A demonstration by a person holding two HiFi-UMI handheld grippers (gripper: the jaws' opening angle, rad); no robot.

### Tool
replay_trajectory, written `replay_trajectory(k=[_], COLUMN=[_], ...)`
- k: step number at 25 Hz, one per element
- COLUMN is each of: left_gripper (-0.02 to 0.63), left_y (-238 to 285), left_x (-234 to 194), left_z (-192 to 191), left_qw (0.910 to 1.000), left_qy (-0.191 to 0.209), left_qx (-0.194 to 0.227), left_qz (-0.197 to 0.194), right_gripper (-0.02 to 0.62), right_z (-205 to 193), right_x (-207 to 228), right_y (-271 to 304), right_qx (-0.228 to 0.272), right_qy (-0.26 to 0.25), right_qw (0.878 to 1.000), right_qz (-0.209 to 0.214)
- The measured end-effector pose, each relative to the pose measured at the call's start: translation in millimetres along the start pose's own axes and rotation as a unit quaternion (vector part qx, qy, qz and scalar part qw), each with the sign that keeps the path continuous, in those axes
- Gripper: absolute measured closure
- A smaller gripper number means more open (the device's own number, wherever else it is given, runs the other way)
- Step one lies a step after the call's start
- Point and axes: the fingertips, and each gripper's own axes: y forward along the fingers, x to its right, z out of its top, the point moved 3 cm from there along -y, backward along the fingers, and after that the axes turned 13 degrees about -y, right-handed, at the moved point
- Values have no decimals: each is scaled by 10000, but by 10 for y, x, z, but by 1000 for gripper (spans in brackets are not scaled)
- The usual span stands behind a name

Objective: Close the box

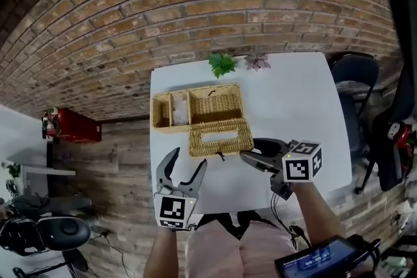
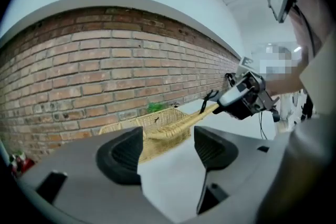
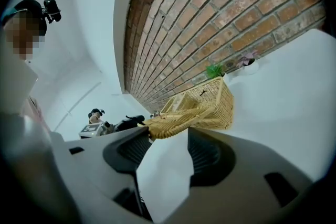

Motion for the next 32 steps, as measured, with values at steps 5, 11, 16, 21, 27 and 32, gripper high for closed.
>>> replay_trajectory(k=[5,11,16,21,27,32], left_gripper=[296,298,412,435,437,437], left_y=[134,200,289,362,453,522], left_x=[-1,-57,-25,-73,-153,-205], left_z=[210,438,609,723,825,884], left_qw=[9979,9951,9883,9855,9861,9875], left_qy=[590,765,1193,1324,1148,918], left_qx=[217,479,643,709,871,943], left_qz=[-142,-405,-700,-789,-832,-864], right_gripper=[351,364,383,383,383,491], right_z=[132,283,389,548,778,915], right_x=[17,28,67,162,87,97], right_y=[-5,-2,6,-106,-77,-26], right_qx=[100,188,294,326,530,764], right_qy=[-50,-217,-359,-1257,-2722,-2976], right_qw=[9999,9995,9987,9878,9517,9413], right_qz=[-37,-94,-193,-859,-1315,-1397])
